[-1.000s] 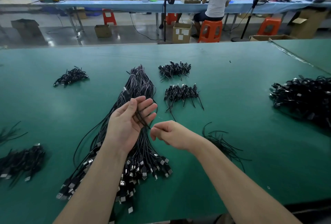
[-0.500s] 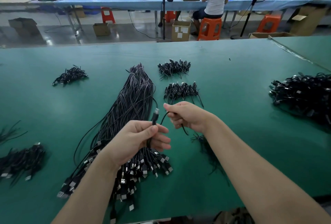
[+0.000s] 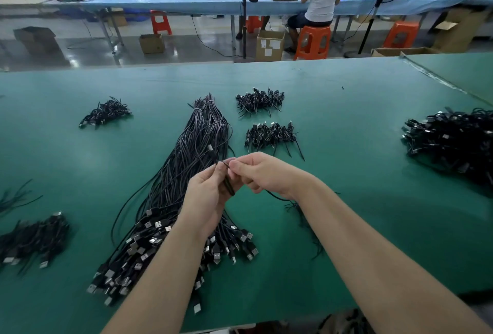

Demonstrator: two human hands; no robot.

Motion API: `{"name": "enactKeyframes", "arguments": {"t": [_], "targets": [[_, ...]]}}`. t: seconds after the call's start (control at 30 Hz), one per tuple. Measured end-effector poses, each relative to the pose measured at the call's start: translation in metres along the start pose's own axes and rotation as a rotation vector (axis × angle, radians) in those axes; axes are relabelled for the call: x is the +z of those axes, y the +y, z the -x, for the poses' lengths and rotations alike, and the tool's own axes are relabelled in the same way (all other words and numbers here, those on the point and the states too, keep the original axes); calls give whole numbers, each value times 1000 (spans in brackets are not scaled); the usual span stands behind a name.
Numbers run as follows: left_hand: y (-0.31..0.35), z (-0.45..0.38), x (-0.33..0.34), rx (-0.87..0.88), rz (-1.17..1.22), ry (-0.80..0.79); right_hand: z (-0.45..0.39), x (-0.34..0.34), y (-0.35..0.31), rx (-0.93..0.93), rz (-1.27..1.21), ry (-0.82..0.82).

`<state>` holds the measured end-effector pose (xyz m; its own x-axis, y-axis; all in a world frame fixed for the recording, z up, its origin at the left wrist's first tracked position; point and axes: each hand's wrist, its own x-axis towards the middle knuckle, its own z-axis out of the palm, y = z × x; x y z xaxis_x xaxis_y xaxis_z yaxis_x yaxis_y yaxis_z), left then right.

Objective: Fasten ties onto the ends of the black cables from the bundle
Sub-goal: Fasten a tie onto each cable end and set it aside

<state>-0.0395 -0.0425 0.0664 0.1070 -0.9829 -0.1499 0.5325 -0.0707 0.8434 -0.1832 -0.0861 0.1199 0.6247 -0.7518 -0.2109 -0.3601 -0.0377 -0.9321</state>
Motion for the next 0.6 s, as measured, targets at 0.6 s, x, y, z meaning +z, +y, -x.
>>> {"name": "enactKeyframes", "arguments": {"t": [0.6], "targets": [[33, -7, 19, 94, 264, 101, 7, 4, 24, -25, -74, -79]]}}
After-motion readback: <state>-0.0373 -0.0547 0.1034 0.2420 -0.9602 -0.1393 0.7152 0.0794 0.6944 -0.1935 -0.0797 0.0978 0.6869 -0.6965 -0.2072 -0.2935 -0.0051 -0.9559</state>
